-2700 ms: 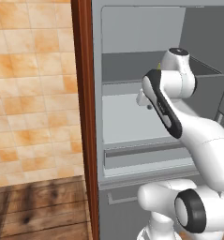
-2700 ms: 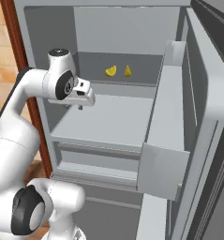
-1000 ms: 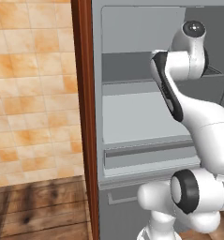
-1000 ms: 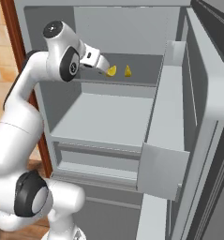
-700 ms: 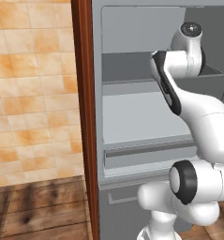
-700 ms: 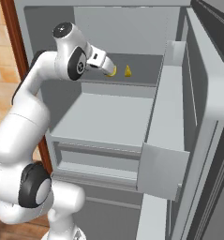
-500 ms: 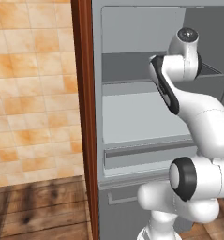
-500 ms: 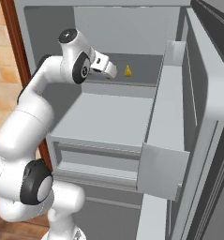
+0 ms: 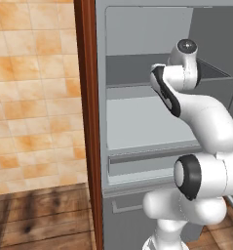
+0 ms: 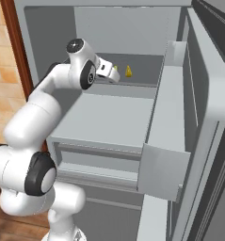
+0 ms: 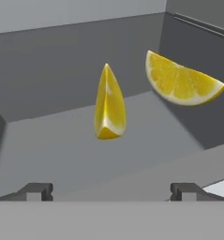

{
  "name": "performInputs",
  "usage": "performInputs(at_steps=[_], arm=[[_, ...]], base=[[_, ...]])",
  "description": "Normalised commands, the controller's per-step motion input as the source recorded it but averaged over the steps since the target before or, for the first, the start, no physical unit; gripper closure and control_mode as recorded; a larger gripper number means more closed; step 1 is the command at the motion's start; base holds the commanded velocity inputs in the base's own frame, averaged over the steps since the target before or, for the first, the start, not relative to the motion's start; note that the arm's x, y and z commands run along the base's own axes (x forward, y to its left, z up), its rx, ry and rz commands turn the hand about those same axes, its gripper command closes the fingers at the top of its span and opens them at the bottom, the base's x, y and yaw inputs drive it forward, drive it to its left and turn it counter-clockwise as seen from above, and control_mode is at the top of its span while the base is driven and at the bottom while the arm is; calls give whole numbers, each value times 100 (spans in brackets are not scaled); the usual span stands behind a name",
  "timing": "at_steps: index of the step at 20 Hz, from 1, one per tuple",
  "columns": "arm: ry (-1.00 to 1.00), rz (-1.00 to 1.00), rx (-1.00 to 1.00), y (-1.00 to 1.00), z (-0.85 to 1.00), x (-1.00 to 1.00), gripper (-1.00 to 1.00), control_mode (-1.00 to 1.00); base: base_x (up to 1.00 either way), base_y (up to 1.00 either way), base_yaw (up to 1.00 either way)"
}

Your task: Grab the lemon wedges from the fridge, place them in the blender, close the lid, and turn on the blender to create a marinade.

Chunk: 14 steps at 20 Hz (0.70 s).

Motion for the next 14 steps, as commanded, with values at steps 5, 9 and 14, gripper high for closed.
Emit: performInputs(at_steps=[5,9,14], arm=[[0,0,0,-5,6,6,-100,-100],[0,0,0,-4,21,1,-100,-100],[0,0,0,-1,24,11,-100,-100]], base=[[0,0,0],[0,0,0],[0,0,0]])
